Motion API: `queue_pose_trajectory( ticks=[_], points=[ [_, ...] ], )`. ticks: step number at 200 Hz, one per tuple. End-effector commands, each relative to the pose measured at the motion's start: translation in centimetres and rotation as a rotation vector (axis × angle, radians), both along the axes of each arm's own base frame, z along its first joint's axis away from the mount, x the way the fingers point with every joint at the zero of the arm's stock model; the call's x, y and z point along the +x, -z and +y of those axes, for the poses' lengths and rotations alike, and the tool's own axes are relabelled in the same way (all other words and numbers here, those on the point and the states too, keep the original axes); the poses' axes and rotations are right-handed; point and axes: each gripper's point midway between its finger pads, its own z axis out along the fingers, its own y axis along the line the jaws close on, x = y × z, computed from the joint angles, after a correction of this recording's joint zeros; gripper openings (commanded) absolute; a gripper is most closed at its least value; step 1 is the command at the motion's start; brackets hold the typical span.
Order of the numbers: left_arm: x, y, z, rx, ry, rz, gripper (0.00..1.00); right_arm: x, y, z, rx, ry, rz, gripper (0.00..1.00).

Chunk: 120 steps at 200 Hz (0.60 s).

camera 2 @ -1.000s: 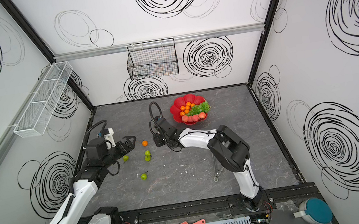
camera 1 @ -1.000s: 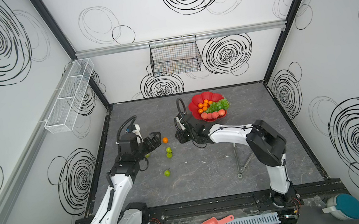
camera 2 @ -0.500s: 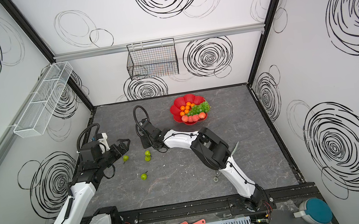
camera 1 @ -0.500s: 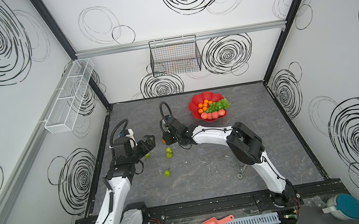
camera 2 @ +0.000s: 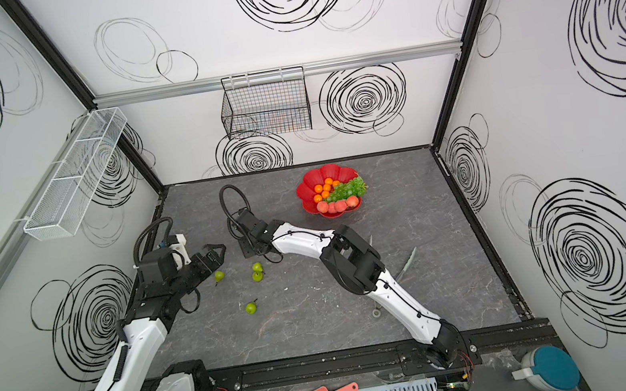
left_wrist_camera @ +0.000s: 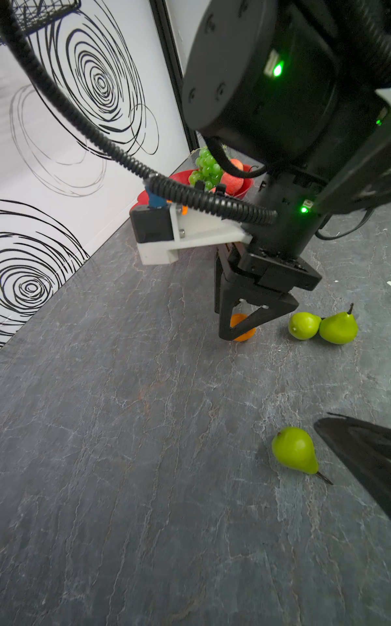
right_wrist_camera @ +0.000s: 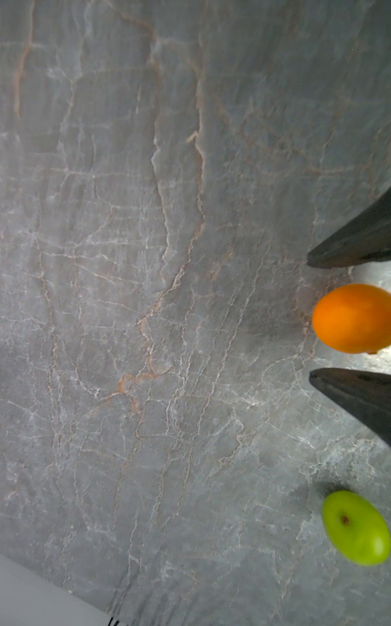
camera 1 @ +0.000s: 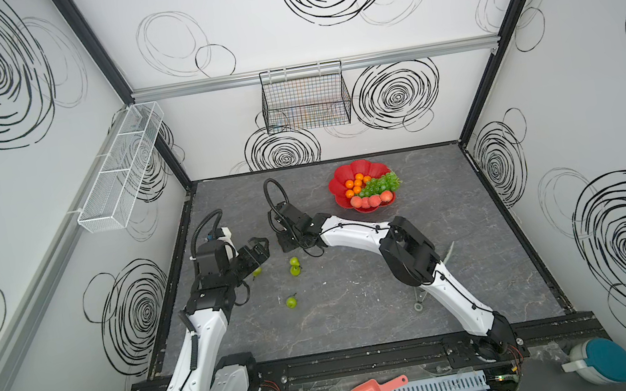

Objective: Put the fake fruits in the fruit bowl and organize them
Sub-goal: 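Close the right gripper on the orange kumquat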

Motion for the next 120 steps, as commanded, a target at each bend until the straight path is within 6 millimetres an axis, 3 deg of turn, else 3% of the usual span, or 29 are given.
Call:
queue_pose_trajectory(
  ticks=[1,120],
  points=[
    [0.3,-0.3,0.1,0.003,0.004,-0.027,0.96,-0.6,0.8,-0.2,-0.059,-0.017,0.018,0.52],
    [0.2,0.0,0.0,-0.004,0.011,-0.022,0.96,-1.3,2.2,-0.4,-0.083,-0.030,0.054,0.46]
  ],
)
